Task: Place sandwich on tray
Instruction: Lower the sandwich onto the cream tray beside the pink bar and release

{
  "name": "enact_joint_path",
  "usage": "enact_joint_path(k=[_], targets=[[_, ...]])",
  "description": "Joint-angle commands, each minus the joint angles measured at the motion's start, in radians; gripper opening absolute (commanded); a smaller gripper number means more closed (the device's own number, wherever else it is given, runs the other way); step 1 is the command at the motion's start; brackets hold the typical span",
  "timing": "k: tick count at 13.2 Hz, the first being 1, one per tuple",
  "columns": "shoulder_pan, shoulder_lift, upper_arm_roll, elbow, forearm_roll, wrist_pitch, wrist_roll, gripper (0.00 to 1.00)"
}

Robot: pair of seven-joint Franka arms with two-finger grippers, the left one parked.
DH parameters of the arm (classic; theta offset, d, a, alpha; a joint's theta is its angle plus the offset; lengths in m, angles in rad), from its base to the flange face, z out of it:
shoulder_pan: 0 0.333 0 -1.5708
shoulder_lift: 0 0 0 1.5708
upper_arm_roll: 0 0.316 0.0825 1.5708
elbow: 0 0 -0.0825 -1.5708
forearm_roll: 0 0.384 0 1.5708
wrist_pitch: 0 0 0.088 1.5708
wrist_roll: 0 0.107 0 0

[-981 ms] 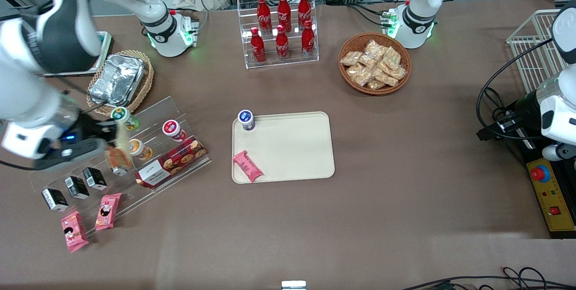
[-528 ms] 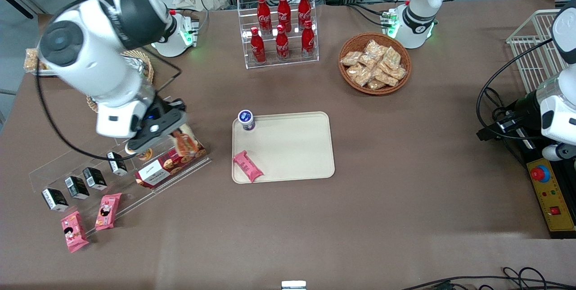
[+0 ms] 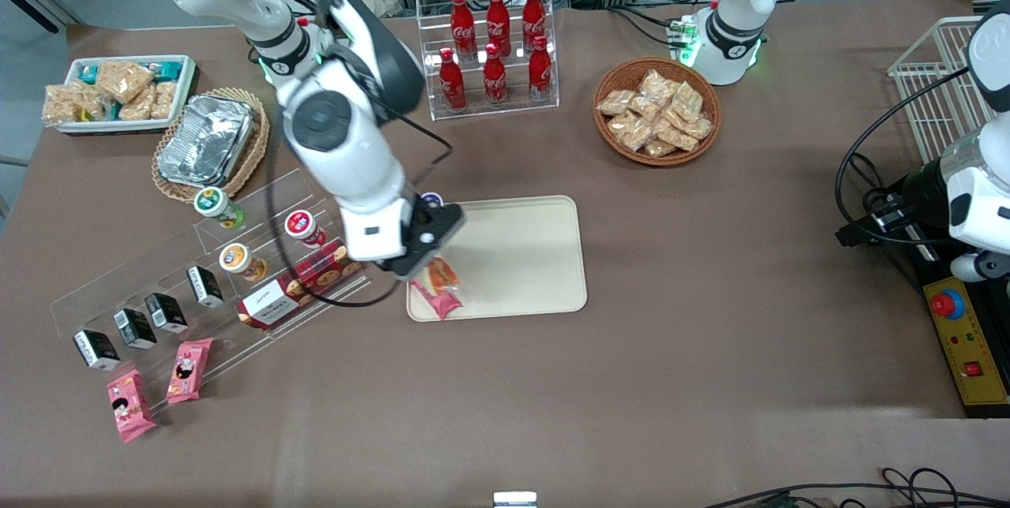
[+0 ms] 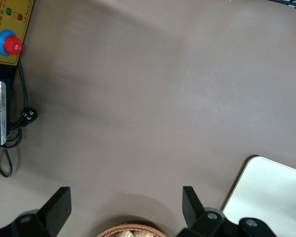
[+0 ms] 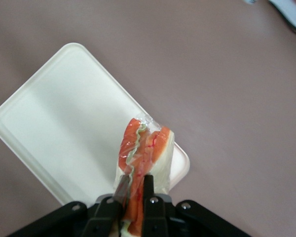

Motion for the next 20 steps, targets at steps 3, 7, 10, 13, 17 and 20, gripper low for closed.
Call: enact_joint_path(k=[3, 7, 10, 13, 17, 20], targets=[[0.091, 0.108, -0.007, 0.029, 0.011, 0.136, -0.023, 0.00], [0.160, 0.177, -0.015, 0.029, -0.027, 0.248, -0.016, 0.00], [0.164, 0.203, -0.019, 0.027, -0.046, 0.305, -0.014, 0.00], [0.167, 0.229, -0.019, 0.029, -0.161, 0.330, -0.011, 0.00], [0.167, 0.267, -0.019, 0.027, -0.219, 0.372, -0.008, 0.00], [0.165, 0.287, -0.018, 0.027, -0.207, 0.396, -0.007, 0.02]])
